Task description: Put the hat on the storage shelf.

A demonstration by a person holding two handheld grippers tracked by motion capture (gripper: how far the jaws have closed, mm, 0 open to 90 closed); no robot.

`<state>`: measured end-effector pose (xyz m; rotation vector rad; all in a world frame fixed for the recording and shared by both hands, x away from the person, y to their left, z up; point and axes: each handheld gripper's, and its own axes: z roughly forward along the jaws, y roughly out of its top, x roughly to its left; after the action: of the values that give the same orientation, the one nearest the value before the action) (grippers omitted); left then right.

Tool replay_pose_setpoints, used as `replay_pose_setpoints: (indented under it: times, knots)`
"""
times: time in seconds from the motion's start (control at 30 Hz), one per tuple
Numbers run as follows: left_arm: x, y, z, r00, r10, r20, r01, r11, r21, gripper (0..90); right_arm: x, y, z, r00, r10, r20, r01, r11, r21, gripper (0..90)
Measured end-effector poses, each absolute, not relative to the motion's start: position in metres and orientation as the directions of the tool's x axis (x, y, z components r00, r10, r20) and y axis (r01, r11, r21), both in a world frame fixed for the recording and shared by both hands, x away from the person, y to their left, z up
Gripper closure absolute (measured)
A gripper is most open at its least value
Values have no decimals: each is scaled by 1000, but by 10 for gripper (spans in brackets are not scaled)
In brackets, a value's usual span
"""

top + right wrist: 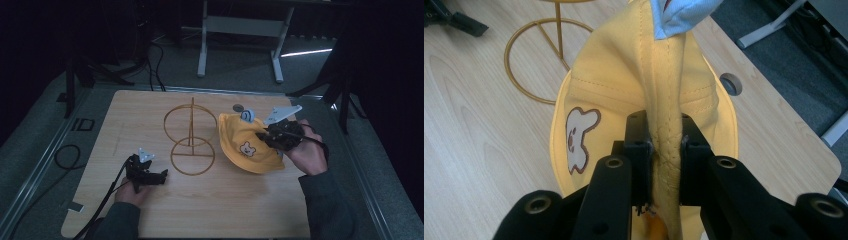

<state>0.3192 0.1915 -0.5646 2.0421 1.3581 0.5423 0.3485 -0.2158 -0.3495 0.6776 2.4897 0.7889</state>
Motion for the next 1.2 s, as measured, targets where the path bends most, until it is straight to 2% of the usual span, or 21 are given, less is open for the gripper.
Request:
replay_pose_setpoints:
  times: [1.2]
  knots:
    - [319,191,-565,386,922,-3,668,-277,691,19,345,-228,-322,-723,642,-257,261,598,758,796]
